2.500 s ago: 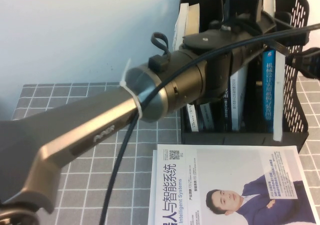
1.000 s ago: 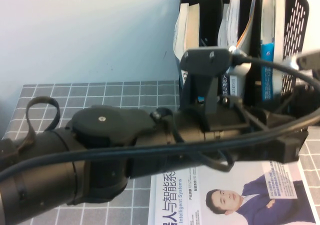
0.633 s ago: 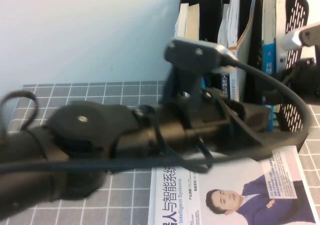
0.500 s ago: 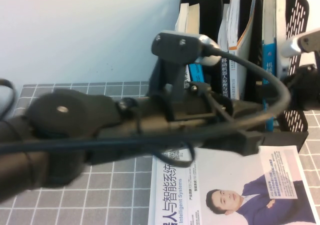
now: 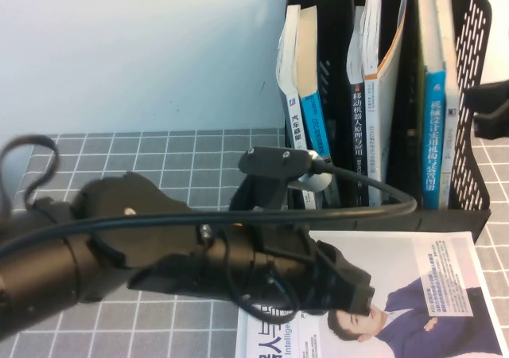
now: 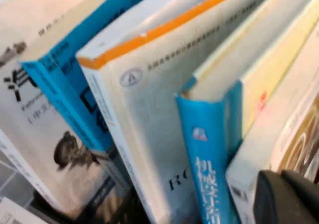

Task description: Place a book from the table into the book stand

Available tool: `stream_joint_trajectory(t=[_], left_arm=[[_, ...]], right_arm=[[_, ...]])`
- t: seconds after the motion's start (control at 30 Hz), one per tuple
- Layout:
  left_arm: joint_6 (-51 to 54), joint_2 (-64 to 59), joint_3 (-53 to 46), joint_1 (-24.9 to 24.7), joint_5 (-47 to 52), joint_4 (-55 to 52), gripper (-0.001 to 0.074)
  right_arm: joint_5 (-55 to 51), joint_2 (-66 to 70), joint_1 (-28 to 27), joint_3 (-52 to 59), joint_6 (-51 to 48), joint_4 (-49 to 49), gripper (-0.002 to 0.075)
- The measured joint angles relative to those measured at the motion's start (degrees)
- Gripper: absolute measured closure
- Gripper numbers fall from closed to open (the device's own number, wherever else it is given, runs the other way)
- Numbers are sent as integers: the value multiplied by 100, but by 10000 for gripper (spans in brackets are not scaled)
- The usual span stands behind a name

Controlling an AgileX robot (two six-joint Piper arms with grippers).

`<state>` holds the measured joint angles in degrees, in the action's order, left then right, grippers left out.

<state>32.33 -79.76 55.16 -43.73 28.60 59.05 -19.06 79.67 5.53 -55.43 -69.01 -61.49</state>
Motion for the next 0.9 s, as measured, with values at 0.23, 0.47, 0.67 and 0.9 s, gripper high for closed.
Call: stream_joint_trajectory(t=[0.23,0.47,0.67,0.9], left_arm=[[687,57,-43,-14,-682,857,734],[1003,714,178,-14,-651,322,734],[213,864,527,239,585,-1036,734],[-1859,911,821,996,2042,-3169,734]], right_arm=[[-194,337,0,0,0,65,729],[-2361,-446,-11,-25,455,927,729],[-4023,-679,0,47,2832,3868,729],[-3451,-2311,-10,429,3725,4913,729]])
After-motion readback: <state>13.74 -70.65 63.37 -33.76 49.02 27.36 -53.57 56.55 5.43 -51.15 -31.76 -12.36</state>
